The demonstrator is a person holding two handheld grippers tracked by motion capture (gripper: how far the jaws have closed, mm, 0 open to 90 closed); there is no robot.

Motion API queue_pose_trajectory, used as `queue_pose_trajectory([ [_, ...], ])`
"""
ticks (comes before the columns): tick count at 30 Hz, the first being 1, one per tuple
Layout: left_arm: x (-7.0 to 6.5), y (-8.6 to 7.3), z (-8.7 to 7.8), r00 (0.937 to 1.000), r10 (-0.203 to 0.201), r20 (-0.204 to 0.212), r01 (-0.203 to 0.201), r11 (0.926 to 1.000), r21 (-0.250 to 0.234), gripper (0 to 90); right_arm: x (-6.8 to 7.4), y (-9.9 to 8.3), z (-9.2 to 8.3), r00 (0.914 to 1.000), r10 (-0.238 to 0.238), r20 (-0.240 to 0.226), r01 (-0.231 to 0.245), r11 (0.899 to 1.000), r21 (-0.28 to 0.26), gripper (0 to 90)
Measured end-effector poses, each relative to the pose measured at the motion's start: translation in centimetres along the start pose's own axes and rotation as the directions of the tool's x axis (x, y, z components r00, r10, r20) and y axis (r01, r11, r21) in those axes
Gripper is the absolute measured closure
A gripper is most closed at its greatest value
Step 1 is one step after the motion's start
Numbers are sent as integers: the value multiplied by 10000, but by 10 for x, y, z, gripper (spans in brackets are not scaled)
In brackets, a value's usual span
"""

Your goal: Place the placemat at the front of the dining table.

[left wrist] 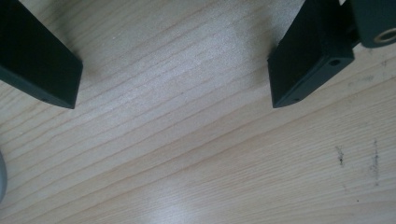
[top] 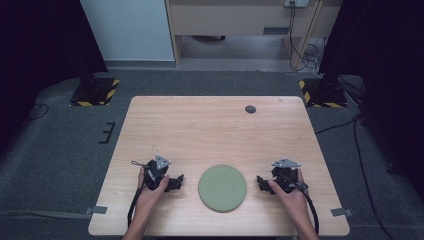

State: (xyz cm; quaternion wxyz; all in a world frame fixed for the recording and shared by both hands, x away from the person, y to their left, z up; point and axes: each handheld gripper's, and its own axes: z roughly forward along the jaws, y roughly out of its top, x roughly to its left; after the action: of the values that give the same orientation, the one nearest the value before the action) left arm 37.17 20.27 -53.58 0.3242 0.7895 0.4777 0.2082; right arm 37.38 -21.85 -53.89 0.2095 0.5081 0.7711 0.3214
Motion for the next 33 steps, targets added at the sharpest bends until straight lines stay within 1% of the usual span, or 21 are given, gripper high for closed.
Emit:
queue_pose_trajectory([
  [3,2,-1,-2,9993,-302,234,305,9994,-148,26,0,-1,-2,10000,80,2,-80,9999,-67,45],
  [5,4,-1,-5,9989,-368,284,376,9989,-276,26,0,-2,-5,9997,170,-169,-171,9998,-91,44],
  [8,5,-1,-8,9984,-414,374,428,9983,-386,27,0,-2,-9,9997,101,-241,-106,9997,-201,45],
  [9,5,-1,-10,9982,-400,439,418,9982,-421,27,1,-2,-14,9992,38,-393,-51,9994,-332,43],
  [11,3,0,-14,9980,-257,574,285,9984,-487,27,3,-3,-17,9990,-28,-446,11,9993,-378,42],
  [14,0,1,-17,9977,27,674,8,9986,-526,26,7,-5,-21,9979,-391,-512,370,9984,-417,41],
  [17,-4,1,-19,9954,273,915,-216,9978,-631,31,10,-6,-26,9963,-492,-698,458,9977,-500,43],
  [18,-6,1,-20,9949,363,946,-301,9974,-654,31,11,-6,-28,9957,-582,-727,543,9971,-541,46],
  [19,-6,1,-20,9949,363,946,-301,9974,-654,31,11,-6,-28,9957,-582,-727,543,9971,-541,46],
  [23,-17,2,-20,9897,749,1218,-663,9951,-734,30,20,-7,-31,9918,-986,-810,943,9940,-557,52],
  [28,-27,2,-22,9840,889,1543,-783,9942,-734,31,26,-8,-31,9875,-1223,-991,1172,9915,-565,54],
  [30,-30,2,-22,9818,937,1653,-829,9940,-710,31,29,-8,-32,9837,-1418,-1109,1360,9890,-589,53],
  [33,-34,1,-22,9775,963,1879,-846,9940,-695,31,33,-8,-32,9803,-1562,-1208,1501,9869,-585,53],
])
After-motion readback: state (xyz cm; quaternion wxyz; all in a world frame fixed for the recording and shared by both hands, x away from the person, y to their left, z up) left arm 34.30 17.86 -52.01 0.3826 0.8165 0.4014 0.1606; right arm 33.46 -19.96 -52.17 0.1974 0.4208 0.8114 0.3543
